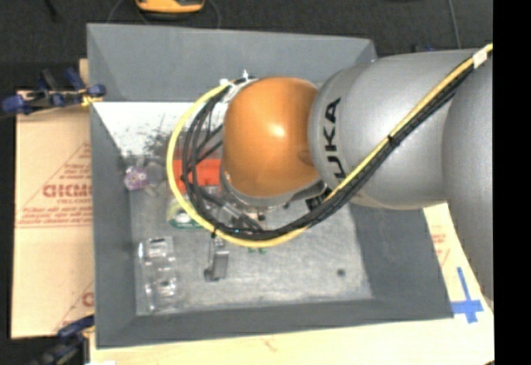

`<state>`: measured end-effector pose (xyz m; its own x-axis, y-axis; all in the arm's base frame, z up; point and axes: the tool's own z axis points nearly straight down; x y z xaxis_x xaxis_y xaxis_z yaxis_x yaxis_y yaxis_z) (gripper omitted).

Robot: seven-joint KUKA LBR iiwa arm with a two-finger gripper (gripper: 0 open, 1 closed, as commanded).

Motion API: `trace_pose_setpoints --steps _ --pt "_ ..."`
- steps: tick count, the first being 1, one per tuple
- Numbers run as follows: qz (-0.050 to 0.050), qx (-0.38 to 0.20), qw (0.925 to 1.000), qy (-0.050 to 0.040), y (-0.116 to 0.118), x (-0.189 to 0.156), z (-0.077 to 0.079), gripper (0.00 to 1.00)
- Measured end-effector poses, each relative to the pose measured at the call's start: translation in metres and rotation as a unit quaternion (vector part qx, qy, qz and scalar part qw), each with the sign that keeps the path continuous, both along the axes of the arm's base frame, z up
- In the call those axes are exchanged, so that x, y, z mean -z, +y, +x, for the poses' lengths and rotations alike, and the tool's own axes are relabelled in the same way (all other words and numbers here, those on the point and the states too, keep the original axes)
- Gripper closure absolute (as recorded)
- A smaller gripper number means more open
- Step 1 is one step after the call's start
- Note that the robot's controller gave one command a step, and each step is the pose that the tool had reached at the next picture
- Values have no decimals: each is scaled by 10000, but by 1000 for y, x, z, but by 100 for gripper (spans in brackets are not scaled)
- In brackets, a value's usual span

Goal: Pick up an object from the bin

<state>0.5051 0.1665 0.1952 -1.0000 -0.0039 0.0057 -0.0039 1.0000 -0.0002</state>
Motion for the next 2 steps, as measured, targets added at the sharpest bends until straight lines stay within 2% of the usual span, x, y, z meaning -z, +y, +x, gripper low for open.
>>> trace_pose_setpoints --steps 1,2 --pt "4 -569 9984 -16 53 42 -16 0" --pt "60 -302 9994 -135 48 106 5 0"
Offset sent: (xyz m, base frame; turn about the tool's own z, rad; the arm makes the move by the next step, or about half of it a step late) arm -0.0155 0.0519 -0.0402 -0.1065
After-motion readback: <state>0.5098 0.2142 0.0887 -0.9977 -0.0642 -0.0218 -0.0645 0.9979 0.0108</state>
